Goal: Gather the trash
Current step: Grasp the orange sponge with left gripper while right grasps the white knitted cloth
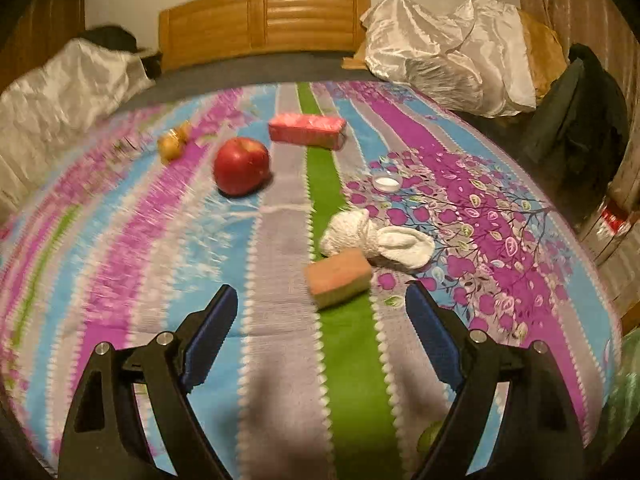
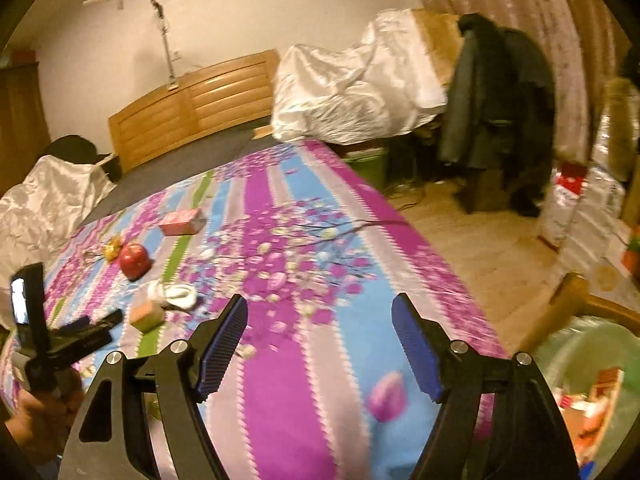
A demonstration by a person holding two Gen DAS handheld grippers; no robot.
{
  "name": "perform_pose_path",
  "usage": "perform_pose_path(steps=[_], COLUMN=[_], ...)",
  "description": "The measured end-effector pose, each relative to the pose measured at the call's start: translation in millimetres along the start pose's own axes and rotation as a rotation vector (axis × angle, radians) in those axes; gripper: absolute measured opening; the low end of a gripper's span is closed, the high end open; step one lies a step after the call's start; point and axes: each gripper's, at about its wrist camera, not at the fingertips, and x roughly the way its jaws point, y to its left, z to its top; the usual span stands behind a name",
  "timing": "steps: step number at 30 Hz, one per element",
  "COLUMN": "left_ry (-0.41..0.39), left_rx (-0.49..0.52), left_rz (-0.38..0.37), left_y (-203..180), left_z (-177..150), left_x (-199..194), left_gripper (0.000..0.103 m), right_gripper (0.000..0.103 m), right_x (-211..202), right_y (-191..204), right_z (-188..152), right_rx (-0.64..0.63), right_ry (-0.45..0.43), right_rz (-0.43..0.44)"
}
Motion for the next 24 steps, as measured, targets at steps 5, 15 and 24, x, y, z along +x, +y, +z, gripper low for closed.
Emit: perform_pose_path(steps=[5, 15, 24], left_ry=[0.061, 0.157, 0.136], left_rx=[-0.003, -0.060, -0.107], left_rz=[-0.014, -0.096, -0.057], left_y=[-5.5, 5.7, 46.1], left_z=[2.0, 4.7, -11.8], left_x=[39.7, 81.8, 42.0], left_gripper=[0.078, 0.048, 0.045], right_gripper=[0.075, 0.075, 0.070], right_x=[58.1, 157.1, 217.4], right_y=[30.5, 92.3, 188.1], right_z=[11.5, 40.1, 17.3], right_rx=[-0.064, -0.258, -0.523], right_ry=[0.088, 0.209, 0.340], right_rz=[0.123, 0.314, 0.525])
